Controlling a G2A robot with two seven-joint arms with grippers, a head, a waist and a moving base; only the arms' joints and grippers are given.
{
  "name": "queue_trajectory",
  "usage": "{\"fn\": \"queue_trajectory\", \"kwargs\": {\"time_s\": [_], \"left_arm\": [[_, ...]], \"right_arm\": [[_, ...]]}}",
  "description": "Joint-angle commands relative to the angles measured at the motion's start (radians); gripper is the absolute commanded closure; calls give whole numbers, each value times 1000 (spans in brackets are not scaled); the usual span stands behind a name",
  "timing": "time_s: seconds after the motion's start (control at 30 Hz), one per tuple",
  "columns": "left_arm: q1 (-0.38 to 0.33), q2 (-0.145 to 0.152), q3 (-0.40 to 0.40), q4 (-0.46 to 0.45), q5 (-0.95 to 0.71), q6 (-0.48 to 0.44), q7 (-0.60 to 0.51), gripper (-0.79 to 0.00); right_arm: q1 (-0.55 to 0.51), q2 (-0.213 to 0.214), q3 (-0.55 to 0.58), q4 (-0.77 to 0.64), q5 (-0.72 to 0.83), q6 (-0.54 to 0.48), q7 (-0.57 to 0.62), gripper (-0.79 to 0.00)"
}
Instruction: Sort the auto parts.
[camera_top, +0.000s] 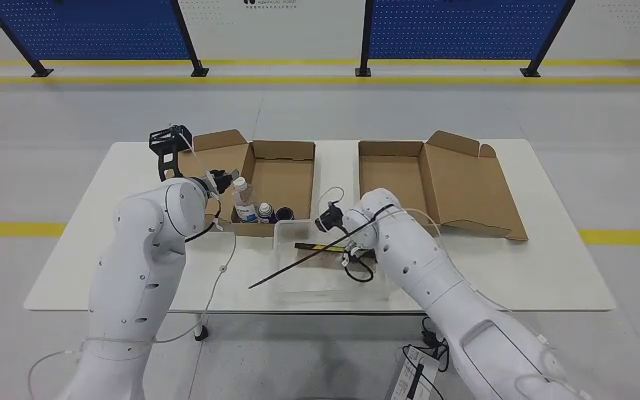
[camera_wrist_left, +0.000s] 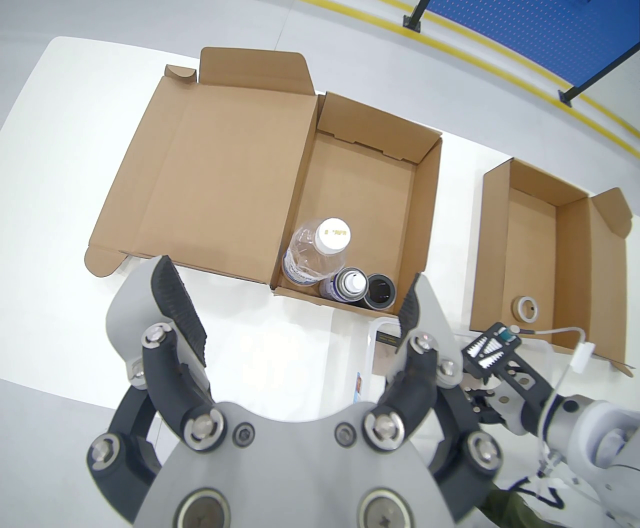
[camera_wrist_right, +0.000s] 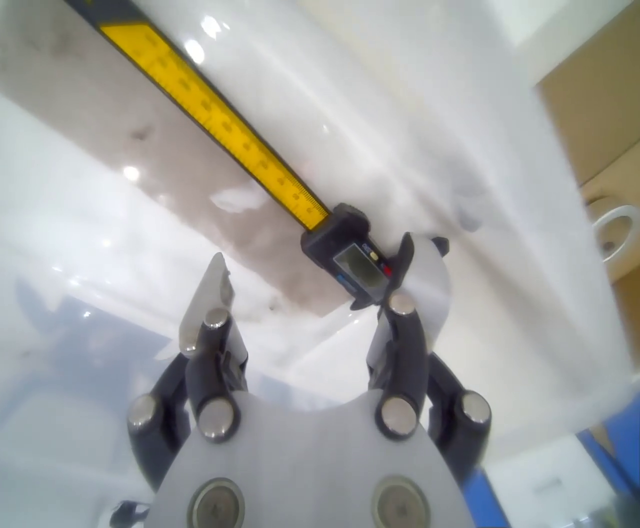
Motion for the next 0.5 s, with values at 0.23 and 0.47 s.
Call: {"fn": "queue_trajectory", "kwargs": {"time_s": [0.23, 0.47], "left_arm": [[0, 0, 0, 0, 0, 0, 0, -785], [0, 0, 0, 0, 0, 0, 0, -785]], "right_arm": [[14, -23, -38, 19, 89, -55, 64, -486], [10, -34, -64, -10, 180, -90, 110, -456]]}}
